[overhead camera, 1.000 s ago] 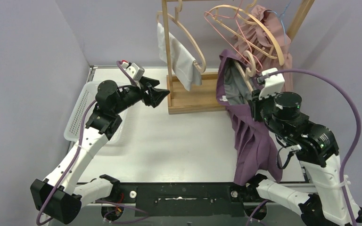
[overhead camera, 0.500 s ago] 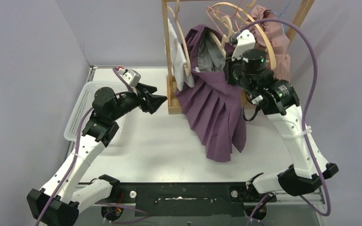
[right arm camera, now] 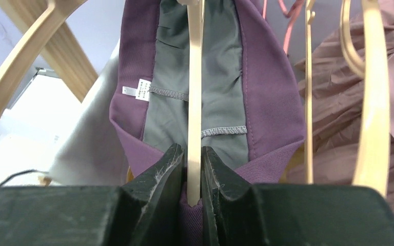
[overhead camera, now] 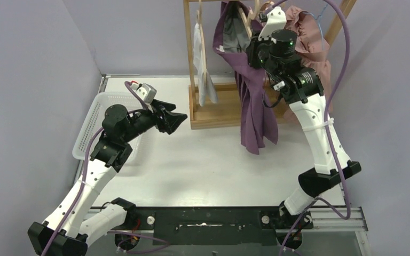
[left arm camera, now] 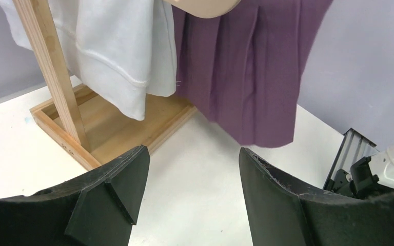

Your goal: Place the skirt on the hanger

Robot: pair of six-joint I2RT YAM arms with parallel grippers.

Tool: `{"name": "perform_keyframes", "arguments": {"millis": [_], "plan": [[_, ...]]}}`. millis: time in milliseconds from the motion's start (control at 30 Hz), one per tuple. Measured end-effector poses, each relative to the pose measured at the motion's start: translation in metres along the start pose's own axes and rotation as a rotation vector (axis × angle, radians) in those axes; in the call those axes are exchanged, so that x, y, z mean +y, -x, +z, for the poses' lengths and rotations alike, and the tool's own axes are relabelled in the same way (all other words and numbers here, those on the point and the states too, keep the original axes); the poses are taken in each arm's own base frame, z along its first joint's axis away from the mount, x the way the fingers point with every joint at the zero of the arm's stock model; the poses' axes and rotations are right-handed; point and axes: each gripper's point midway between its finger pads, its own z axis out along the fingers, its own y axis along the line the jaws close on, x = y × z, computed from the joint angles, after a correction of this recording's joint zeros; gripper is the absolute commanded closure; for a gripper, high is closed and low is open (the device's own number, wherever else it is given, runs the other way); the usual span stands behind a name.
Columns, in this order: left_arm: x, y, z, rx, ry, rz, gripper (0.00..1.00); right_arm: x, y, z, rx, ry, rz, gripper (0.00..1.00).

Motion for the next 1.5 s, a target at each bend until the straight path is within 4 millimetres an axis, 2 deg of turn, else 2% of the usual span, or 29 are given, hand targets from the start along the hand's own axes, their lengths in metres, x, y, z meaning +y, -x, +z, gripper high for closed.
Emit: {"name": "perform_keyframes", "arguments": {"millis": [133,300,367,433,533,733,867,933,1067,1167,1267,1367,1500], "plan": [[0.001,-0.005,0.000,0.010,0.003,-0.013,0.36,-0.014,0.004,0.026,-0.014,-0.011,0.016,1.00],[0.005,-0.008,-0.001,0.013,0.024,-0.022,0.36,-0.031,-0.005,0.058,0.005,-0.033,0.043,1.00],[0.006,-0.011,-0.001,0.018,0.031,-0.031,0.36,-0.034,-0.003,0.066,-0.009,-0.032,0.054,1.00],[0.009,-0.016,-0.001,0.027,0.044,-0.042,0.36,-0.035,-0.002,0.069,-0.010,-0.026,0.061,1.00],[0.016,-0.026,-0.002,0.048,0.076,-0.065,0.37,-0.032,-0.004,0.072,-0.004,-0.006,0.075,0.93],[0.028,-0.040,-0.006,0.080,0.151,-0.105,0.36,-0.028,-0.004,0.072,-0.004,0.022,0.085,0.73],[0.037,-0.044,-0.012,0.089,0.219,-0.126,0.36,-0.027,0.007,0.072,-0.039,0.037,0.089,0.77],[0.040,-0.046,-0.015,0.096,0.247,-0.139,0.36,-0.029,0.010,0.070,-0.047,0.041,0.095,0.70],[0.046,-0.057,-0.022,0.135,0.296,-0.160,0.36,-0.030,0.025,0.063,-0.083,0.049,0.113,0.48],[0.052,-0.066,-0.029,0.166,0.348,-0.175,0.26,-0.030,0.034,0.057,-0.117,0.059,0.126,0.37],[0.060,-0.072,-0.041,0.205,0.439,-0.219,0.21,-0.028,0.039,0.044,-0.132,0.070,0.141,0.31],[0.063,-0.068,-0.048,0.253,0.507,-0.261,0.18,-0.024,0.054,0.018,-0.174,0.096,0.159,0.31],[0.066,-0.069,-0.052,0.311,0.553,-0.296,0.16,-0.023,0.080,-0.040,-0.255,0.121,0.188,0.33]]}}
